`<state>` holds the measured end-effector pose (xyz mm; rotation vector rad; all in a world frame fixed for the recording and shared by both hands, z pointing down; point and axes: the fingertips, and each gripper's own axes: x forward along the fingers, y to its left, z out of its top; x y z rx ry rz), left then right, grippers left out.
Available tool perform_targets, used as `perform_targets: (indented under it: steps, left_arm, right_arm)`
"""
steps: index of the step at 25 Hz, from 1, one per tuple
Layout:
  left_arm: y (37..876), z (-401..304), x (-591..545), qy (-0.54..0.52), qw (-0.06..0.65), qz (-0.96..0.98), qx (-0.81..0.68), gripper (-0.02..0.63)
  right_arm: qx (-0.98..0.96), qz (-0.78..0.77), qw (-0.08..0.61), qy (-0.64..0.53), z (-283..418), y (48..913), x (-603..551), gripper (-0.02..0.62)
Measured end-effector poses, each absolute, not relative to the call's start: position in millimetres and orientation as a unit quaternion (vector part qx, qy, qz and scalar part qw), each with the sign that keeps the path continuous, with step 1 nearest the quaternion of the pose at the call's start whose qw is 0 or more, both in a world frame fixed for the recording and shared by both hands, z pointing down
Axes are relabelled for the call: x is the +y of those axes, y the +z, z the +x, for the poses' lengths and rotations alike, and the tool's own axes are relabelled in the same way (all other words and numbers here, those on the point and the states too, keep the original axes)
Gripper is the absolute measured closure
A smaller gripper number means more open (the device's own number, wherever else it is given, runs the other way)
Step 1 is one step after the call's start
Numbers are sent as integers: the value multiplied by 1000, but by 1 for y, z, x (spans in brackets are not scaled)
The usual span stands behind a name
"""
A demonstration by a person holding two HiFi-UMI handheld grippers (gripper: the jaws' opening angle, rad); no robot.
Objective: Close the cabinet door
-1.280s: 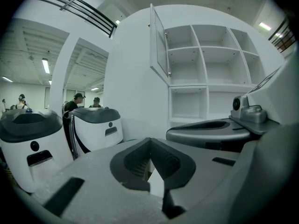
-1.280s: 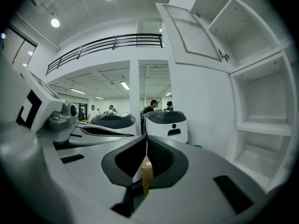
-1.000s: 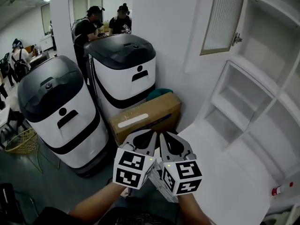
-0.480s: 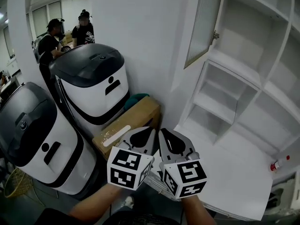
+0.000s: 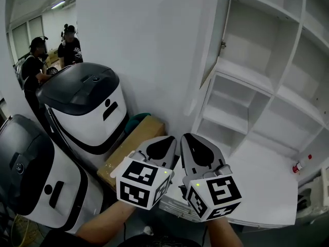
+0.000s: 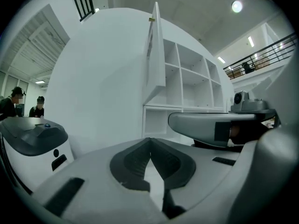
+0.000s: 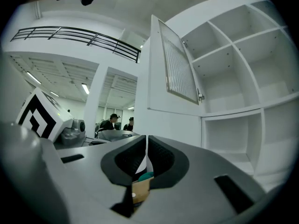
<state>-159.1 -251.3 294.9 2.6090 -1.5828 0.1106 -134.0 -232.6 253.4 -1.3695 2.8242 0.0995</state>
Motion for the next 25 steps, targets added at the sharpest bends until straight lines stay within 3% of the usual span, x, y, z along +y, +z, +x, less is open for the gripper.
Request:
perform_targets:
  steps: [12, 16, 25]
  left_arm:
    - [247, -156, -260, 7, 32, 894, -447, 592]
    - [235, -158, -265, 0, 25, 899, -437, 592]
    - [216, -168, -275, -9, 13, 905, -425, 592]
  right_arm:
    - [860, -503, 27, 81, -131, 197, -229, 569]
    - [852, -515, 30, 91, -134, 182, -230, 486]
    - [818, -564, 22, 112, -141, 160, -245, 447]
